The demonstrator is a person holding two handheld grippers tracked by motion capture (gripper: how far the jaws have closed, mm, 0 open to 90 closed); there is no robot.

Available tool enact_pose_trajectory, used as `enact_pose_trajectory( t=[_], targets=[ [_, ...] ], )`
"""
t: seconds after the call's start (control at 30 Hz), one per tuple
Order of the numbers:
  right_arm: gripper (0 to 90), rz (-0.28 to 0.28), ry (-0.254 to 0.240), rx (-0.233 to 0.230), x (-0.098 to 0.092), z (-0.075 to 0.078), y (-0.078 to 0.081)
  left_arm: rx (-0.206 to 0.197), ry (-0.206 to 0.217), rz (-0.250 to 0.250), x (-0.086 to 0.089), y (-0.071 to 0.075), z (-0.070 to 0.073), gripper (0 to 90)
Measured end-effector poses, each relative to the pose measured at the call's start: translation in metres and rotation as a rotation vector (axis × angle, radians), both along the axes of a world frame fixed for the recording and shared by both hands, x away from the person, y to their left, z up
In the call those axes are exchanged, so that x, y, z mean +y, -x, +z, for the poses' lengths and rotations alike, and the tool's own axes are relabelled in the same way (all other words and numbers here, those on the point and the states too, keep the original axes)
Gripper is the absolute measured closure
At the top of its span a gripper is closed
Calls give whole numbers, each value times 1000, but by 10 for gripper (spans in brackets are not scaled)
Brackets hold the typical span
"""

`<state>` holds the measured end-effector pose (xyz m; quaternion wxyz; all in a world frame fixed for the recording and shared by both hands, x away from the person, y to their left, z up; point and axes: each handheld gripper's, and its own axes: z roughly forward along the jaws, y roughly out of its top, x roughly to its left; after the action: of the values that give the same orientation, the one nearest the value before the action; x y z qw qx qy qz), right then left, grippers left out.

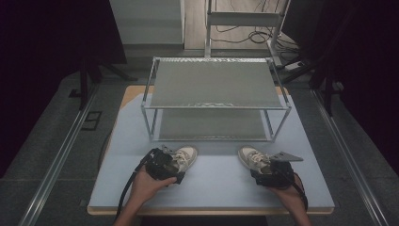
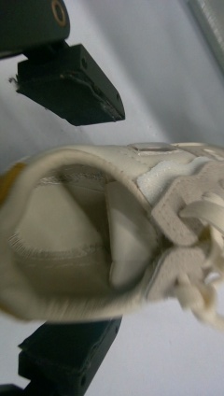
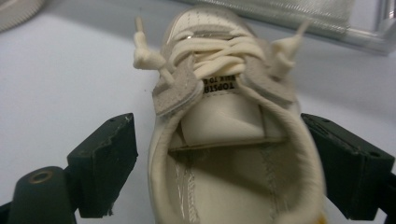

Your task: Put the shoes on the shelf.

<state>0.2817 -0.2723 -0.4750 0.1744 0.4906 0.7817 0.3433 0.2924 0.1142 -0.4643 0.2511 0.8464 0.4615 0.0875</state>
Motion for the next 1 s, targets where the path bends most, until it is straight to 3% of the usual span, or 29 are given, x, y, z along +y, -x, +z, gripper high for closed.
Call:
enact_pose_trajectory(
  t=[0.13,0.23,0.27,0.47,0.6,0.77,0.8,1.0],
  targets=[
    [150,-3,30,7,4,-4,-3,7,-34,-16,-3,-4,-4,143],
    [192,-7,43,4,3,-4,-3,14,-21,-19,-5,-5,-6,164],
    [240,-12,46,3,1,-4,-3,15,-13,-27,-6,-6,-8,212],
    [238,-5,41,55,0,-8,-9,19,-40,-31,-9,-8,-10,223],
    [250,-2,66,54,4,-8,-10,15,-48,-34,-9,-7,-10,234],
    [272,11,55,61,2,-7,-10,-21,-20,-43,-6,-5,-11,283],
    [275,10,59,58,2,-6,-9,-23,6,-37,-4,-5,-12,288],
    [278,21,46,44,5,-1,-7,-40,32,-41,-2,-3,-10,291]
  ],
)
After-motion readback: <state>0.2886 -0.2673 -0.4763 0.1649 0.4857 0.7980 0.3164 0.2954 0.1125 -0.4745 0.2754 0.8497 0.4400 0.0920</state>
